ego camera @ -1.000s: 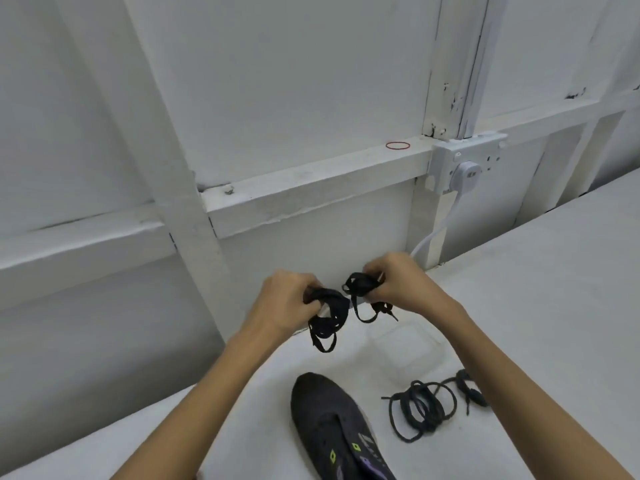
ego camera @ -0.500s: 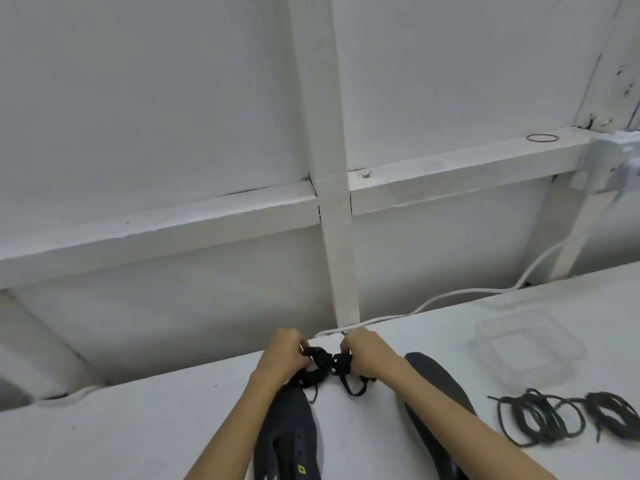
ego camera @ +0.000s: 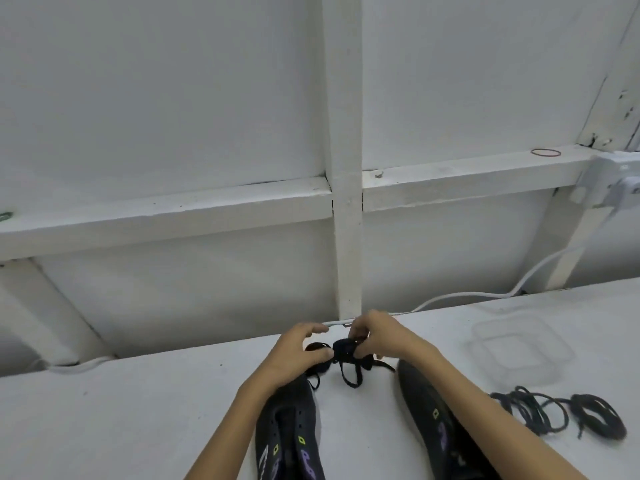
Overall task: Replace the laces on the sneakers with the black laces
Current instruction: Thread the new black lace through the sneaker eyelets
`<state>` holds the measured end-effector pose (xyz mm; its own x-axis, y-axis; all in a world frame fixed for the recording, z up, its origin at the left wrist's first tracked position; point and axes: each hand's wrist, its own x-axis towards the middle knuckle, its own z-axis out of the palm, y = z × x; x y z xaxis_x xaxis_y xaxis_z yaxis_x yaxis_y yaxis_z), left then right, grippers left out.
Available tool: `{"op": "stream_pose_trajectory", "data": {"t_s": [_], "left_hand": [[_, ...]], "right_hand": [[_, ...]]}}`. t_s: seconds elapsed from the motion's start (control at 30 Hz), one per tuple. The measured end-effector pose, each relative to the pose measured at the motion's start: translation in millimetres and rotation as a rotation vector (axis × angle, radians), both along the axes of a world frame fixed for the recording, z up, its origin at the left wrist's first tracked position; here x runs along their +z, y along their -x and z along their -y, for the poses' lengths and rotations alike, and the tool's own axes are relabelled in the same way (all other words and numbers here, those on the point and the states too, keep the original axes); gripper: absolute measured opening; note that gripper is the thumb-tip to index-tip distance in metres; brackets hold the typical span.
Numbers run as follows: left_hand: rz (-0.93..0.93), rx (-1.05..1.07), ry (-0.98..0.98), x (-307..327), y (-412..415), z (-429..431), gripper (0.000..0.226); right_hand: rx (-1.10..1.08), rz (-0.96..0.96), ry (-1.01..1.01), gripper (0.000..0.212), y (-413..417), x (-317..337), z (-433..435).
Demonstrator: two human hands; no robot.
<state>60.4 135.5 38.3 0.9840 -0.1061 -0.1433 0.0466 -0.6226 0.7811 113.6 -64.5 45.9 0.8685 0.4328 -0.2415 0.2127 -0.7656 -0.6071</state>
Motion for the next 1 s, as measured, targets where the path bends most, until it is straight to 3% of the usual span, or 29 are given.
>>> {"op": "stream_pose_trajectory", "data": {"t_s": [0.1,0.23,0.37,0.53,0.73,1.0], "left_hand": [[0.043,-0.057,0.239,19,28,16,0.031],[0.196,0.055,0.356,29,48,31,0.011],[0.242,0.172,0.475,38,63,35,0.028],[0.192,0.303,0.592,33,74,21,0.025],[0.108,0.481,0.764,28,87,-5,0.031],[0.072,0.480,0.725,27,93,-1,0.033]], "right_hand": [[0.051,-0.107,-0.272,0.018,14,44,8],[0.010,-0.085,-0.476,0.009,35,81,22],[-0.120,-0.074,-0.627,0.006,46,89,40],[-0.335,-0.152,-0.866,0.018,49,88,68],[-0.550,-0.148,-0.984,0.023,39,79,95],[-0.603,-0.169,-0.984,0.014,13,68,108]]}}
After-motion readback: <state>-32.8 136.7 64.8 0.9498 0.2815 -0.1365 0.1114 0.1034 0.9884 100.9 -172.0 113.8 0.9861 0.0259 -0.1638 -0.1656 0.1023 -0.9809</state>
